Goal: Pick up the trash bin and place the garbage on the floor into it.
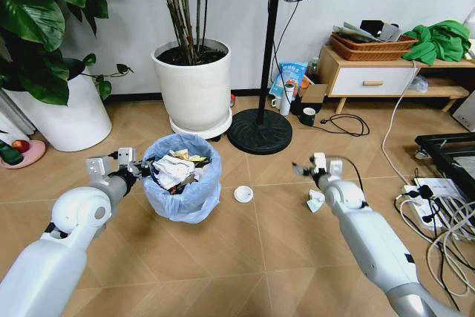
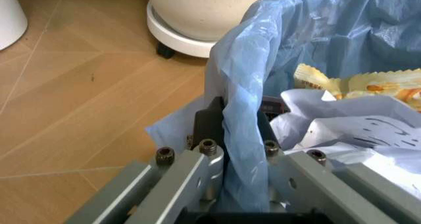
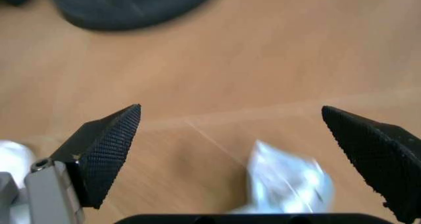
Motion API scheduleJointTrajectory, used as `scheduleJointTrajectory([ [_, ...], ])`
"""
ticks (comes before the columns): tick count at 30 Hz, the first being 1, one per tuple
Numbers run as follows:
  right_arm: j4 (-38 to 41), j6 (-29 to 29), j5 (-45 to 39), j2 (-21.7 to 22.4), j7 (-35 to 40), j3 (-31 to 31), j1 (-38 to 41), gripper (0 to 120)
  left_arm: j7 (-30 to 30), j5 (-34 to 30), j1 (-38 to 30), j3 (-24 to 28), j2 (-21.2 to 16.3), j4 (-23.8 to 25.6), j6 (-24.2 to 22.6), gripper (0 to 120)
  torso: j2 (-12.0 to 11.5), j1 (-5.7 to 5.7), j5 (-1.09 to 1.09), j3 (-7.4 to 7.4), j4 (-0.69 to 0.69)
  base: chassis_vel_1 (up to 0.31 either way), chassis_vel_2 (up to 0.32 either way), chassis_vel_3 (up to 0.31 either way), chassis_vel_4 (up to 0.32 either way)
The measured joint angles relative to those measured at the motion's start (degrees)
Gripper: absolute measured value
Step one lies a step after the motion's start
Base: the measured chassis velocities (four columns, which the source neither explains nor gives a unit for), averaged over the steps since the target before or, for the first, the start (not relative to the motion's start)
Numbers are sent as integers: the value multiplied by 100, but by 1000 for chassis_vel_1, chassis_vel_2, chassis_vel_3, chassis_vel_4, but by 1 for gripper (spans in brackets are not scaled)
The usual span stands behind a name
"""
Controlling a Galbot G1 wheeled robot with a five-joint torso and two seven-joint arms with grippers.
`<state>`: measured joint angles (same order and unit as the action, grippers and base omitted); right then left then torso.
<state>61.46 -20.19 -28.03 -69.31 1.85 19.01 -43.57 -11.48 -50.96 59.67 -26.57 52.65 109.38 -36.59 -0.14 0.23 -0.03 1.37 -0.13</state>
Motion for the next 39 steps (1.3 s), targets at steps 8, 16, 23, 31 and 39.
scheduleJointTrajectory([
  [8,-907,233,-4,-167,13,229,85,100,12,1,-2,7,-5,0,5,0,0,0,-1,0,-1,0,0,0,0],
  [16,-1990,456,74,-404,29,191,545,100,-3,3,-5,66,-54,3,8,0,0,0,-3,0,0,0,0,0,0],
  [23,-2434,564,56,-464,-26,67,684,99,-12,-1,-7,82,-52,2,11,0,0,0,-3,0,0,0,0,0,0],
  [31,-2553,629,37,-501,-147,62,697,74,-30,1,-18,105,-40,1,14,0,0,0,-3,0,0,0,0,0,0],
  [39,-2597,664,21,-503,-162,63,696,45,-43,0,-24,105,-55,9,15,0,0,0,-3,0,0,0,0,0,0],
])
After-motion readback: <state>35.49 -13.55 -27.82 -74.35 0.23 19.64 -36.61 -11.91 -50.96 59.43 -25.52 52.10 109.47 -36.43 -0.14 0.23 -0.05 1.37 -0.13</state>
